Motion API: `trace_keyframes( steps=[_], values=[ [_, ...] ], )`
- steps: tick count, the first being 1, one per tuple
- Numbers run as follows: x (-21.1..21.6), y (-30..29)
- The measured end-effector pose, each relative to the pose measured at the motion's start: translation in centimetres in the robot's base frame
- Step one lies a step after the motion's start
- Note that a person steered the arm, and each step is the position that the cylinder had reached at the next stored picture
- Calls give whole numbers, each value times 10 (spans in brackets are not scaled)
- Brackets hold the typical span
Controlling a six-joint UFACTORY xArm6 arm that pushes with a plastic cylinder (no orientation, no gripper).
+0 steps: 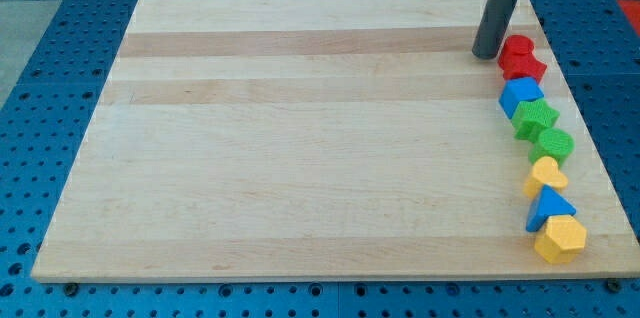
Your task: Point your arm to the right side of green star
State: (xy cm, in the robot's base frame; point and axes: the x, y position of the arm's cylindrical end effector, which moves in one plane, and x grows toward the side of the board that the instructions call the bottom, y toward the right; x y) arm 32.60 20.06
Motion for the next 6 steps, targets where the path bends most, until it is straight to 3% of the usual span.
trace_keyframes(
  steps=[2,6],
  values=[
    [-45,-17],
    [-56,-4]
  ],
)
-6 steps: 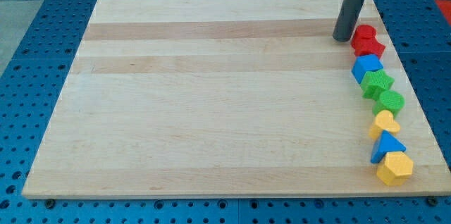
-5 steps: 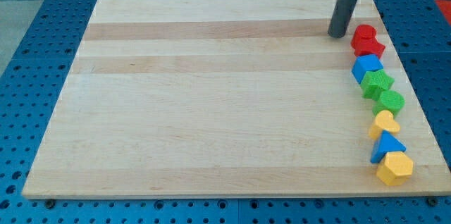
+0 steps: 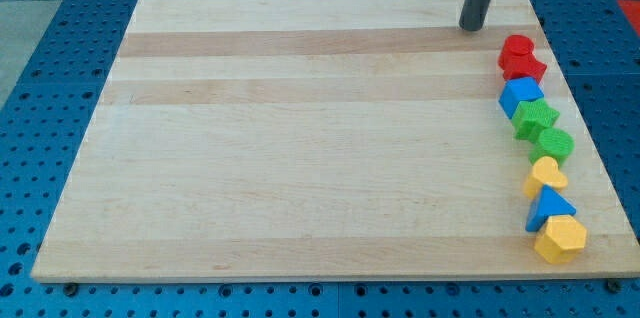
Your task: Point your arm to the right side of green star
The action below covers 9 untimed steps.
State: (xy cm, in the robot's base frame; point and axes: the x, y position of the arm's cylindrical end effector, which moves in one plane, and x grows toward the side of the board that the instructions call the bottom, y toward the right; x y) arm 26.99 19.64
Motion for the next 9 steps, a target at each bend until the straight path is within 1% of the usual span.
trace_keyframes(
  steps=[1,3,4,5,7,9],
  values=[
    [0,10],
    [0,79],
    [3,131],
    [15,149],
    [83,149],
    [160,146]
  ],
)
